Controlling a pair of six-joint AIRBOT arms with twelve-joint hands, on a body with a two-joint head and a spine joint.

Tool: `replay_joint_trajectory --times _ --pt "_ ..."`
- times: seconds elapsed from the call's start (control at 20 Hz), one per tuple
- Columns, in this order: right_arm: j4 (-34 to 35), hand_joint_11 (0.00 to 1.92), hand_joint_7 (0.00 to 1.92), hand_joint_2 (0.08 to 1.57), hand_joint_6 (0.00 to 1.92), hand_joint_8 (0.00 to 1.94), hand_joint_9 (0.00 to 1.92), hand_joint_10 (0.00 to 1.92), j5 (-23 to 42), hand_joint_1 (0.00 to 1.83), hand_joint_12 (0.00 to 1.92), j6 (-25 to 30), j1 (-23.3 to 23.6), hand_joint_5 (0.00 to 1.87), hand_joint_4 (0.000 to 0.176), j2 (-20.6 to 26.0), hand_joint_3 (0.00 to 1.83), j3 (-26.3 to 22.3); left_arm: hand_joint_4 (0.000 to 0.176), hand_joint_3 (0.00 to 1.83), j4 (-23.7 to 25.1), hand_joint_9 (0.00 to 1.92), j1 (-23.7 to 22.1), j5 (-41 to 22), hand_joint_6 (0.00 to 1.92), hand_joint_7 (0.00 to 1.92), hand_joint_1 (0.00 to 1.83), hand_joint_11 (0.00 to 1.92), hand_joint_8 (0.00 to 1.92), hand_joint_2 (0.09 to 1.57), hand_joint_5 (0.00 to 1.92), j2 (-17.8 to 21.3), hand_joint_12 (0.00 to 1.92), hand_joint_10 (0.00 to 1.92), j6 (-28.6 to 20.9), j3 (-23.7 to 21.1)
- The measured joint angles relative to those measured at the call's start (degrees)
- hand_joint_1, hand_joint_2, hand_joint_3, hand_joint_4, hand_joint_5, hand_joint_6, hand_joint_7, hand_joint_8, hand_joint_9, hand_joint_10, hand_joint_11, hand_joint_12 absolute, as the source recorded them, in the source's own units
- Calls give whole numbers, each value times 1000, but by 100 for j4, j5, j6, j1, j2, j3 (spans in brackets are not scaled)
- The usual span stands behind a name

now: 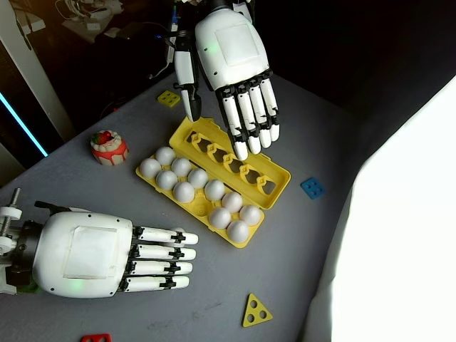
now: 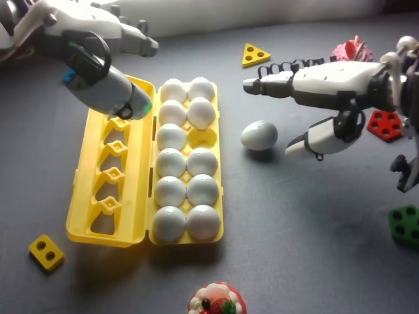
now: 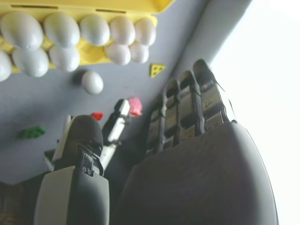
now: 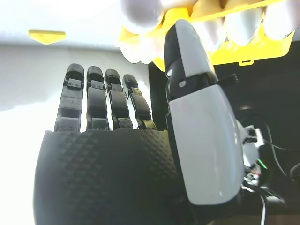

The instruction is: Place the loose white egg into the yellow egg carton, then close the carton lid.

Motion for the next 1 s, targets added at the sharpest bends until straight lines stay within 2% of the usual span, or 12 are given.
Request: replay_joint_trajectory --times 0.15,0.35,0.4,0.5,0.75,1.0 --pt "98 0 0 1179 72 0 0 0 -48 1119 0 -2 -2 167 0 -240 0 291 26 1 17 84 -7 354 5 99 409 0 3 1322 90 7 394 3 -157 -26" --pt "181 0 0 1187 69 0 0 0 -50 1087 0 -2 -2 157 0 -409 0 520 27 1 114 90 -79 341 1 110 415 0 5 1322 83 4 416 4 -68 -50" --pt "181 0 0 1186 65 0 0 0 -55 1104 0 0 -2 144 0 -468 0 608 34 0 140 102 -76 334 5 125 445 0 3 1314 101 7 400 6 -48 -48" --pt "184 0 0 1191 60 0 0 0 -48 1093 0 -2 -2 130 0 -564 0 726 34 3 111 97 -76 326 3 102 400 0 2 1326 102 4 404 1 -22 -50" --pt "190 0 0 1185 74 0 0 0 -59 1103 0 -2 -26 154 0 -693 0 737 33 1 79 76 -151 243 2 83 444 0 0 1323 96 4 363 0 232 4" --pt "240 0 0 1203 70 0 0 0 -13 1082 0 0 -157 137 0 -804 0 734 29 0 170 86 -448 391 5 90 440 0 3 1322 71 -31 332 5 455 2"
